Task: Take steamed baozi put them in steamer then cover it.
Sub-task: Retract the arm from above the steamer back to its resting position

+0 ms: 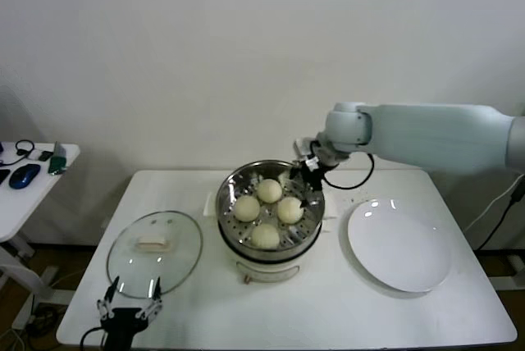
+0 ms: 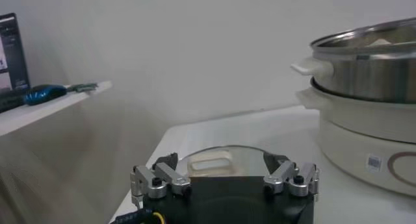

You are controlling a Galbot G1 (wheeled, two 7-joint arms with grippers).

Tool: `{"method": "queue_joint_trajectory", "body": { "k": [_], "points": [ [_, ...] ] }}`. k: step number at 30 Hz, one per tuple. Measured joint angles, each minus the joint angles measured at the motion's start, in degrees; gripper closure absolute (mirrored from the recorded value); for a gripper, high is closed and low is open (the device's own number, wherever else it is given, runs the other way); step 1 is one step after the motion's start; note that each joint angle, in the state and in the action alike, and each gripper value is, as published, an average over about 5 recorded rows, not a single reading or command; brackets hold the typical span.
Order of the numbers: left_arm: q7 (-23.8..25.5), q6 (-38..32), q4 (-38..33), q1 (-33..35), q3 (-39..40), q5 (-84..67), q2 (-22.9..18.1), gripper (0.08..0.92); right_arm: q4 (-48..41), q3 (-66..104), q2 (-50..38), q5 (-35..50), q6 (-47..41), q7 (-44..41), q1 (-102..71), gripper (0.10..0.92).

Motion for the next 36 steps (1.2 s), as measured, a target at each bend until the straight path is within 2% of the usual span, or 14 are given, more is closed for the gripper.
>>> {"method": "queue_joint_trajectory", "body": {
  "k": [4,9,14,20,27,36],
  "points": [
    [0.2,0.4,-0.8,-0.5,0.1,-1.5,0.4,0.177,0.9,3.7,-4.5,3.4,-0.3,5.2,-0.6,0.203],
    [0.9,0.2,-0.7,-1.8,0.0,-3.3,0.8,0.177,1.8,14.7,-11.0,5.1,-1.1,16.0,-8.0,0.202],
    [1.7,-0.3,0.2,-3.4,0.3,-4.0,1.6,0.177,3.6,32.2,-17.2,4.9,-1.1,24.8,-22.5,0.203],
    [2.6,-1.3,1.8,-5.1,0.3,-3.8,2.4,0.177,6.6,55.1,-22.3,1.8,0.8,29.8,-45.0,0.203],
    [4.2,-3.7,3.8,-6.4,-0.1,-3.5,3.4,0.177,10.0,82.0,-21.8,-3.2,6.7,30.9,-71.8,0.203],
    [8.0,-9.1,6.1,-8.0,-0.7,-2.5,3.9,0.177,12.7,113.5,-13.8,-7.5,17.3,30.7,-105.1,0.203]
  ]
}}
